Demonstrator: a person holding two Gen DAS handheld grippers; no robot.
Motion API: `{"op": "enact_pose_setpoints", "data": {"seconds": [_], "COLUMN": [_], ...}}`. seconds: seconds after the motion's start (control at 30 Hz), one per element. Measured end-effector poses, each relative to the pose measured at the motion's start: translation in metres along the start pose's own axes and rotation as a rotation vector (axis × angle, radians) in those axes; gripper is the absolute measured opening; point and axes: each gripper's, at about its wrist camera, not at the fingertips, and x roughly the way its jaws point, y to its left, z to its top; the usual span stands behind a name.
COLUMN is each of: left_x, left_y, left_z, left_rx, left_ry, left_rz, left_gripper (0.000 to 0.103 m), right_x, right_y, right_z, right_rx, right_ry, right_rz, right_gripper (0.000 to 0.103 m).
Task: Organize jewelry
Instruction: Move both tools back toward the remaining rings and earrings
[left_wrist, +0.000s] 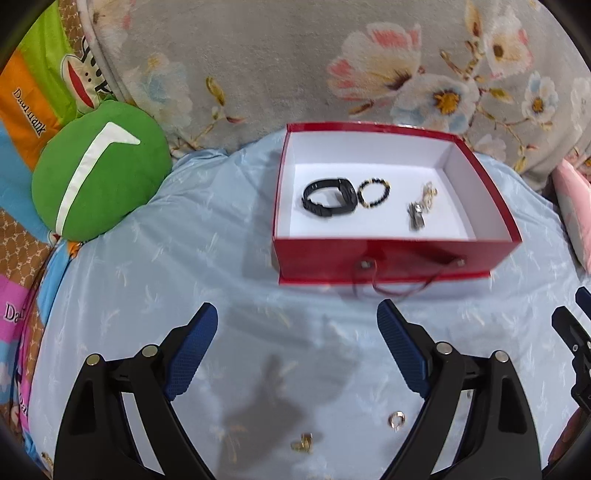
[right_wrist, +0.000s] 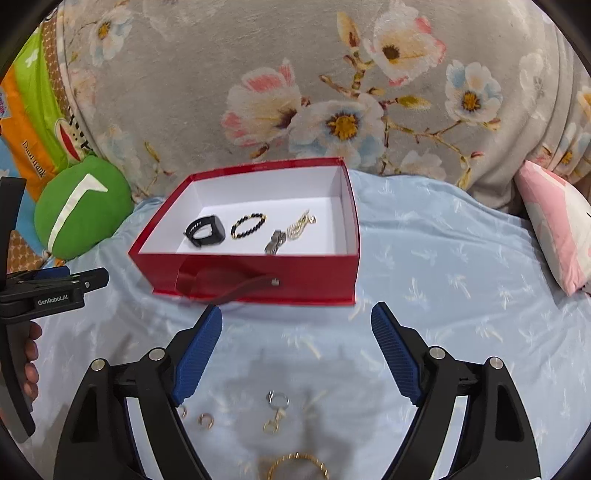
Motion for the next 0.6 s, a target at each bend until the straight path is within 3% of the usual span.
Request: {"op": "enact_pose_setpoints", "data": {"seconds": [0.33, 0.6], "left_x": [-0.014, 0.001], "left_y": [0.003, 0.032], "left_z": [-0.048, -0.097], "left_rx": [-0.016, -0.085], "left_ry": [0.069, 0.185], "left_rz": [-0.018, -0.021], "left_gripper": [0.086, 0.086], "right_x": [-0.020, -0.019], "right_y": [0.003, -0.021], "right_z": [-0.053, -0.099], "right_rx": [-0.004, 0.057], "right_ry": [0.086, 0.185], "right_rz": [-0.009, -0.034], "right_gripper": [0.082, 0.082]}}
